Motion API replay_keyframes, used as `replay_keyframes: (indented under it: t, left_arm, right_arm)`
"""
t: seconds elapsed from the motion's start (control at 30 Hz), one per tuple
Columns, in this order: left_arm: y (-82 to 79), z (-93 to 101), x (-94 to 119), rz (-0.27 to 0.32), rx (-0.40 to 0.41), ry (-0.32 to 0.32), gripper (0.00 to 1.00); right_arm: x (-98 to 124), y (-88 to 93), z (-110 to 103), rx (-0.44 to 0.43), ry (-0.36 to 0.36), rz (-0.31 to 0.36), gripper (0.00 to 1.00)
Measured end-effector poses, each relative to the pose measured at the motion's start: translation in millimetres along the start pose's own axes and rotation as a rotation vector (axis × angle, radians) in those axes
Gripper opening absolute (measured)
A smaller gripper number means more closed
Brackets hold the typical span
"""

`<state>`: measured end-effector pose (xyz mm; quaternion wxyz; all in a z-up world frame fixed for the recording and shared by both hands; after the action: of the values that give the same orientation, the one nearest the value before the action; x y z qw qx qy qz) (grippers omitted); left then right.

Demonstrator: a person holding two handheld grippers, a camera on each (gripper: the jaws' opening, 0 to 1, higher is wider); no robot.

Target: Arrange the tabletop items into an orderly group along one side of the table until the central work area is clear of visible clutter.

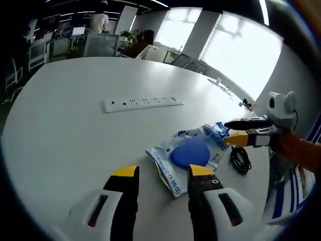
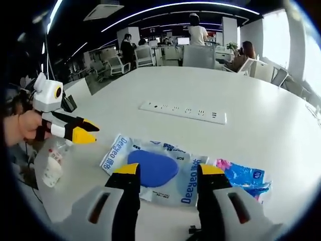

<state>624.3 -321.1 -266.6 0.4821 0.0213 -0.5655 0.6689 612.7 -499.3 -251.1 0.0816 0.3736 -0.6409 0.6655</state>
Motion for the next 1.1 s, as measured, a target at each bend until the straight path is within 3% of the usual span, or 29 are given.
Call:
replay_keyframes:
  t: [0.63, 1.1]
  left_arm:
    - [-12.0, 6.7, 50, 0.041, -0.033, -0.011, 0.52]
    - [-14.3, 14.1, 106, 0.086, -0.052, -0.024, 0.56]
  right_arm:
    - [29, -17.9, -21, 0.005, -0.046, 0.046, 0.50]
    - [57, -27.0, -52, -0.009, -0.128, 0.083, 0.52]
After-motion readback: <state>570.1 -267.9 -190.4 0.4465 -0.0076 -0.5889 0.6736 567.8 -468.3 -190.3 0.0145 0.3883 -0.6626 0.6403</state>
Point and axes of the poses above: the point that each gripper's makers call its tool centre point, and the gripper's own axes: x roughly backward along the fingers, z roughly to its right, y roughly out of its underside, the point moved 1 cm from there along x, roughly backward along the fingers, and after that the axes turned 2 degrees about z, right-handed, at the moved point
